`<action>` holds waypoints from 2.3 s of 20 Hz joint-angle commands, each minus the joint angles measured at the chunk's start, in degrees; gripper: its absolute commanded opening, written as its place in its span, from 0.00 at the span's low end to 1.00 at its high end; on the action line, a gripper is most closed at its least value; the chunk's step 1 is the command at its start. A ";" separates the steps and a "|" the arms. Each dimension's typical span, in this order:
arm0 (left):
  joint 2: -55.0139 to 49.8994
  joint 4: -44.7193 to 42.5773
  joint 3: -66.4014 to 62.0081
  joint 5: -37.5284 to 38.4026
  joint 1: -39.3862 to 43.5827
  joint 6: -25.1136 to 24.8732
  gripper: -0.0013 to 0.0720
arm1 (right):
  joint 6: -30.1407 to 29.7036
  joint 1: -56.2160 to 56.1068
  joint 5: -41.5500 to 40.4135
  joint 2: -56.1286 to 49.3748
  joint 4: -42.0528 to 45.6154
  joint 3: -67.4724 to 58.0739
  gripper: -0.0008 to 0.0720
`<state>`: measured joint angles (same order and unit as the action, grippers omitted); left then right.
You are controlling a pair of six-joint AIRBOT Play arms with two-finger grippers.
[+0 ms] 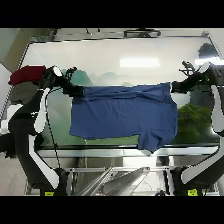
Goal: Fold the shirts.
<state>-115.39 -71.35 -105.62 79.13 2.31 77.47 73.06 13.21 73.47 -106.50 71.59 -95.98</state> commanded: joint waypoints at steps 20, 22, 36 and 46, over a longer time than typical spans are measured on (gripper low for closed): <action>46.38 0.96 54.71 -2.19 -14.12 -0.02 0.42 | 11.85 9.53 -5.09 47.76 -0.28 56.17 0.33; 46.40 0.81 56.68 -2.25 -14.12 -0.04 0.42 | 11.85 9.53 -3.58 46.77 -0.46 56.52 0.33; 32.92 12.94 59.65 -5.14 -13.66 -14.25 0.96 | 10.60 9.55 -0.57 45.88 -5.86 56.50 0.32; 28.24 12.85 53.20 1.22 -13.40 -16.39 0.04 | 14.08 11.37 6.75 46.31 -2.05 57.02 0.32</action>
<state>-87.68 -58.83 -51.37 79.48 -11.11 62.39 84.09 23.42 78.00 -60.49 66.76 -39.35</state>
